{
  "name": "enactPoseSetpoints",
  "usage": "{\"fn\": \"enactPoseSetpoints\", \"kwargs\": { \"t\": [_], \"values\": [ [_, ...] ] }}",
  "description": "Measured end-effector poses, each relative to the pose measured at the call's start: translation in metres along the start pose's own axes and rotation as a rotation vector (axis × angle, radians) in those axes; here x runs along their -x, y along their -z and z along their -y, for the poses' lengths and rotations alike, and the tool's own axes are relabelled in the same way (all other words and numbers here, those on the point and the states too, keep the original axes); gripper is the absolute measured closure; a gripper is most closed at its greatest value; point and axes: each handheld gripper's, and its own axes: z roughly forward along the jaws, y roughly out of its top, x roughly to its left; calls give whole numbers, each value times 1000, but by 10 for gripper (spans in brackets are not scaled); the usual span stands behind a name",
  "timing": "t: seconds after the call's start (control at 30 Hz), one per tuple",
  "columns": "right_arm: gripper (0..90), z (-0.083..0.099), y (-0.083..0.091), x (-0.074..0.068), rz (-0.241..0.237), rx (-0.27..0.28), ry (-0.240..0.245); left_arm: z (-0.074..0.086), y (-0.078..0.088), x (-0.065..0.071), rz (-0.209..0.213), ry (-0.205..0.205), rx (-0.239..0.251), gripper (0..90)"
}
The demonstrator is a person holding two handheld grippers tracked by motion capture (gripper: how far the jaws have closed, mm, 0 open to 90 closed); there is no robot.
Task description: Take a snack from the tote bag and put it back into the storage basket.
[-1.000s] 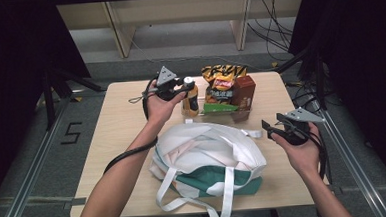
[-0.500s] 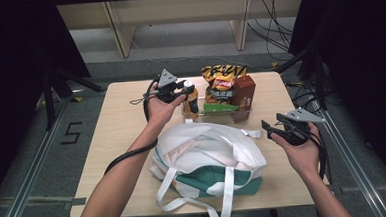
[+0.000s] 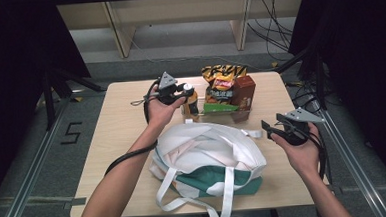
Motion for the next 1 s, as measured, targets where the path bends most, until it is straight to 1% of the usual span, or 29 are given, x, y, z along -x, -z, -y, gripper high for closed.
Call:
{"fn": "enactPoseSetpoints", "kwargs": {
  "t": [0.23,0.3,0.33,0.47,0.5,0.57,0.6,0.67,0.7,0.73,0.77,0.8,0.87,0.93,0.97,1.0],
  "values": [
    [380,0,0,0,-3,5,-2,2,-1,-1,-1,4,-15,588],
    [380,0,0,0,5,4,9,3,-1,-1,-1,10,-13,588],
    [380,0,-1,0,7,15,6,3,-1,-1,-2,10,-15,588],
    [380,0,-1,0,2,14,4,2,-2,-1,-4,11,-18,588],
    [380,0,0,0,5,2,9,2,-2,-1,-4,9,-19,587],
    [380,0,-1,0,7,13,7,2,-2,0,-4,6,-19,586],
    [380,1,-2,0,-3,22,4,2,-2,1,-8,2,-24,585],
    [380,1,-2,0,-4,20,2,1,-2,1,-8,-2,-27,582],
    [380,1,-2,0,-4,20,3,1,-2,1,-11,2,-26,574],
    [380,0,-1,-1,-10,11,-13,0,-2,2,-13,5,-26,556],
    [380,0,-1,-1,3,9,-2,-2,-1,2,-16,6,-27,543],
    [380,0,-1,-1,4,13,5,-3,-1,2,-20,4,-27,522],
    [380,0,-1,-1,2,14,3,-5,2,3,-20,-7,-28,487],
    [380,0,-1,-1,2,17,3,-7,4,4,-23,-9,-31,447],
    [380,0,-1,-1,5,12,4,-7,5,5,-21,-3,-33,428],
    [380,0,-1,-2,2,8,-4,-7,6,5,-20,-2,-38,416]
  ]
}}
